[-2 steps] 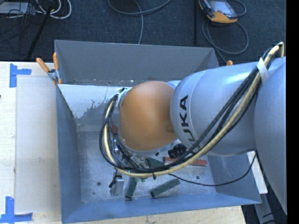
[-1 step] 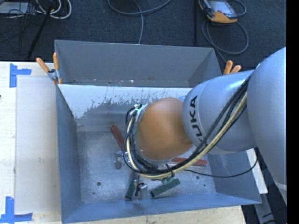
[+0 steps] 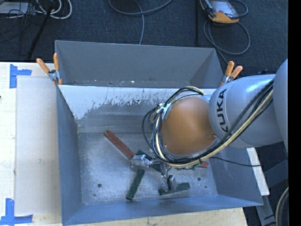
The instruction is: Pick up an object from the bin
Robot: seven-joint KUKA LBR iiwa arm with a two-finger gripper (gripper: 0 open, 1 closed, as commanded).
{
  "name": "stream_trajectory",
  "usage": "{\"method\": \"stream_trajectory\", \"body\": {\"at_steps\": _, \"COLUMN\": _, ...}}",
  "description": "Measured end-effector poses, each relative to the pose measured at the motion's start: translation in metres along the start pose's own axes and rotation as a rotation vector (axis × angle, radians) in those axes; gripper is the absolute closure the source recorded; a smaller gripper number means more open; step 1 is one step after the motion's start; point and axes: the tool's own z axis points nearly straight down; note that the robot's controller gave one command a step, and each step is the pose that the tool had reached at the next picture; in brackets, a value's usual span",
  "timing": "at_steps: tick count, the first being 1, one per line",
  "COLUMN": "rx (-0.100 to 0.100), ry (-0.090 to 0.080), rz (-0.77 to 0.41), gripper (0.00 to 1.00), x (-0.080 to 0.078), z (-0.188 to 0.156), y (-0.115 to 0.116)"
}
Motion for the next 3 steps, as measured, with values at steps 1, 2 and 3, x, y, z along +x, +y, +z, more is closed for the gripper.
{"method": "stream_trajectory", "body": {"at_steps": 1, "rx": 0.002, "ry": 0.0, "rz": 0.001, "gripper": 1.0, "x": -0.002, "z": -0.003, "y": 0.0}}
{"method": "stream_trajectory", "body": {"at_steps": 2, "rx": 0.0, "ry": -0.003, "rz": 0.0, "gripper": 0.0, "x": -0.002, "z": -0.001, "y": 0.002}}
{"method": "stream_trajectory", "body": {"at_steps": 3, "rx": 0.003, "ry": -0.009, "rz": 0.047, "gripper": 0.0, "x": -0.014, "z": -0.02, "y": 0.067}}
